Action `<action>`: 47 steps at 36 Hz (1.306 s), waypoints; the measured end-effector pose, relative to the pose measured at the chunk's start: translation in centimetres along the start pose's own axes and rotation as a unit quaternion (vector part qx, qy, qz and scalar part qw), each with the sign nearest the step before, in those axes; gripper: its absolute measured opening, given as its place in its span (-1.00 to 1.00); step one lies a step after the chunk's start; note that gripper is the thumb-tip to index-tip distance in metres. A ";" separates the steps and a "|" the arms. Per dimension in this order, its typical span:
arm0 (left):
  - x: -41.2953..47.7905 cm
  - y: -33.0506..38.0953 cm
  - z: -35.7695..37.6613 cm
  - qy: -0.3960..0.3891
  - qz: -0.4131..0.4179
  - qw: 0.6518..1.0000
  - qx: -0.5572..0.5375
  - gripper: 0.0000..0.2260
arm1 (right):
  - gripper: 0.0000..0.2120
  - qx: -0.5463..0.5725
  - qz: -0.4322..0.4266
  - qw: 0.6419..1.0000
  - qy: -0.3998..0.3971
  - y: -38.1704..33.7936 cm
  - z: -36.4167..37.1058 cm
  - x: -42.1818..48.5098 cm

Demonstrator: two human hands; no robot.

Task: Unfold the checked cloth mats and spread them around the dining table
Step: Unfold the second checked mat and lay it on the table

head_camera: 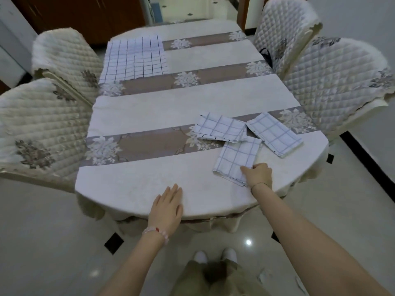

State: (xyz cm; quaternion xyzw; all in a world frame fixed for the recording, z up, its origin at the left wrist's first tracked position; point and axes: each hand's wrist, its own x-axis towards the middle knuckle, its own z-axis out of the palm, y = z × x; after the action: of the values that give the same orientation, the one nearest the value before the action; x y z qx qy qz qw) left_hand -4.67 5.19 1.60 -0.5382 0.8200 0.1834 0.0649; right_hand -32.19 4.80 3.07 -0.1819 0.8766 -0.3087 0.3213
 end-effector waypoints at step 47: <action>-1.2 11.2 -8.7 0.051 -0.051 0.764 -0.641 -0.91 | -0.78 0.229 -0.174 0.892 -0.350 -1.6 -3.3 -11.1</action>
State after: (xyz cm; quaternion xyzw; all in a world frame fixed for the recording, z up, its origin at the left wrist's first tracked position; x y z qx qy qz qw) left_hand -13.54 7.00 12.61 -0.5040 0.4849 0.6353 -0.3275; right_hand -26.16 10.69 11.10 -0.3488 0.5668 -0.4683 0.5812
